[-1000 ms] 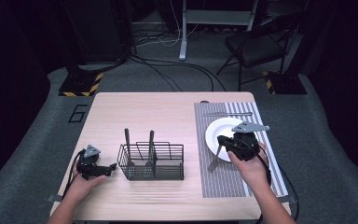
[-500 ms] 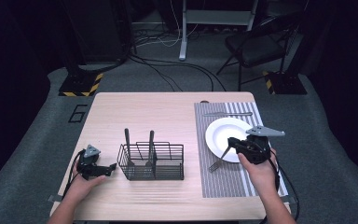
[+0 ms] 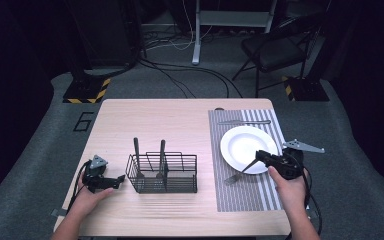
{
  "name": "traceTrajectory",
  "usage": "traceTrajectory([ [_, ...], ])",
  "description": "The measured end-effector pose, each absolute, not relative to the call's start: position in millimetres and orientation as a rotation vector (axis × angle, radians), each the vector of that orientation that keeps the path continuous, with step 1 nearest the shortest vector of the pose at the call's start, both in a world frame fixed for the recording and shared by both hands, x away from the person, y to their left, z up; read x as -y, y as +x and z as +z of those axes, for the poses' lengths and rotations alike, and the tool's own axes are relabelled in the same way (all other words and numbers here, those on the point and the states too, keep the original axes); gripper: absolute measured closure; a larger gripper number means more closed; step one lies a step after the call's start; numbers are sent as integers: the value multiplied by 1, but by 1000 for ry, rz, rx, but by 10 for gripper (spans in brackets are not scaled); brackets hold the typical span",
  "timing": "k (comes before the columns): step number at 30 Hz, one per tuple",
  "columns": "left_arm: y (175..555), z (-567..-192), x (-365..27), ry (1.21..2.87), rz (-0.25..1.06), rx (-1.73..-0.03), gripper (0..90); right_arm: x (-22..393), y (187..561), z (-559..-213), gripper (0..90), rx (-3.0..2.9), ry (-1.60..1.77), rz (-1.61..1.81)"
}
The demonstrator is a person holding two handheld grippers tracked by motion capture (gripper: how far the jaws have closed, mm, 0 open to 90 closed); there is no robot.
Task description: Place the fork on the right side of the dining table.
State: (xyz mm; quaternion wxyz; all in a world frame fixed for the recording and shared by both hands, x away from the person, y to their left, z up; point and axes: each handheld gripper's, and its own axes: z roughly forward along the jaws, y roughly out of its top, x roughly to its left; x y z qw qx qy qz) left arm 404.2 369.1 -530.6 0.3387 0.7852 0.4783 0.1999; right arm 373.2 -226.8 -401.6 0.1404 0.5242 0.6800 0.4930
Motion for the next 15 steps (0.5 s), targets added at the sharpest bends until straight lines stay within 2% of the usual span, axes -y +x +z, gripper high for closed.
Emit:
traceTrajectory([
  [15,404,-531,-369,2044,521,-1246,24,259,372,-430,786,-1870,1655,1389],
])
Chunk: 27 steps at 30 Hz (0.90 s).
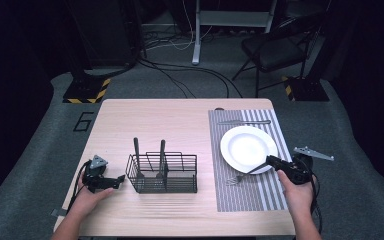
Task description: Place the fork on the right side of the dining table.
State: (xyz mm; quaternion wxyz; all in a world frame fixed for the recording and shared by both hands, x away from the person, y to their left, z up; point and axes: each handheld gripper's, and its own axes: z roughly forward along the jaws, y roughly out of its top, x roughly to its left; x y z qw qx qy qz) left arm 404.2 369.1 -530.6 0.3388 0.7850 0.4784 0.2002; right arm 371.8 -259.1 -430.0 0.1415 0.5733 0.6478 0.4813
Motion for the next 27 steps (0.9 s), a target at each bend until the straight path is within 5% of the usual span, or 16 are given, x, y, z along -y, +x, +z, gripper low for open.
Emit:
traceTrajectory([
  [27,404,-531,-369,2045,521,-1245,24,294,374,-480,736,-1761,1875,1374],
])
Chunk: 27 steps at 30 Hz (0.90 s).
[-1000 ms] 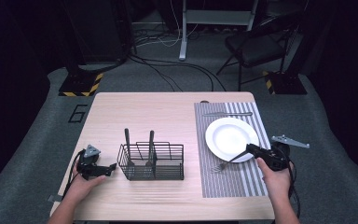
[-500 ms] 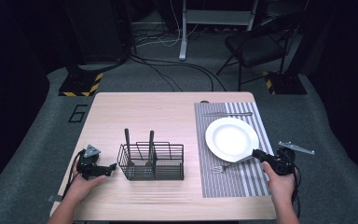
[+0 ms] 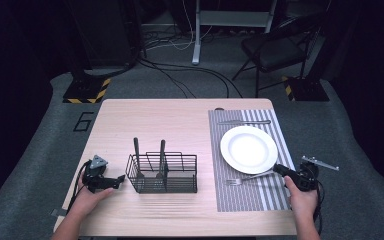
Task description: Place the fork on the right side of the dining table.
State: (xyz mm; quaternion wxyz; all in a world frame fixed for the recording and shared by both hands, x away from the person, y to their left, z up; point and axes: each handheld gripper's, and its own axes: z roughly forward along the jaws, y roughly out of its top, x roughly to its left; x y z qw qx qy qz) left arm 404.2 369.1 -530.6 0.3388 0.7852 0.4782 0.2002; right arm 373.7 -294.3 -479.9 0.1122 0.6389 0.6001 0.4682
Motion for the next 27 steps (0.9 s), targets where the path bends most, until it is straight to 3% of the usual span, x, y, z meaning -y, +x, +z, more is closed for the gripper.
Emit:
traceTrajectory([
  [27,404,-531,-369,2045,521,-1246,24,308,377,-507,719,-1762,1968,1273],
])
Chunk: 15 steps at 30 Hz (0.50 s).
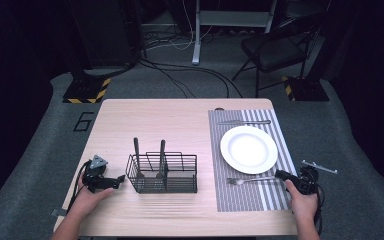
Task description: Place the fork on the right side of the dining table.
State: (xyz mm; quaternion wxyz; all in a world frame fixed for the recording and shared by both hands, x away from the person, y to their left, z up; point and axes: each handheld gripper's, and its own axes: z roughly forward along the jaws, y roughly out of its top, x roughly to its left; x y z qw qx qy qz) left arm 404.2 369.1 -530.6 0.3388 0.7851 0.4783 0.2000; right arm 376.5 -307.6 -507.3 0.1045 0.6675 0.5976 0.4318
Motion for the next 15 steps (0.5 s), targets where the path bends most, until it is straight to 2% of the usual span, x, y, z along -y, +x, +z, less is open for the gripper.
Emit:
traceTrajectory([
  [10,404,-531,-369,2044,521,-1246,24,311,377,-510,707,-1751,1992,1265],
  [15,404,-531,-369,2045,521,-1246,24,312,375,-501,673,-1718,1971,1261],
])
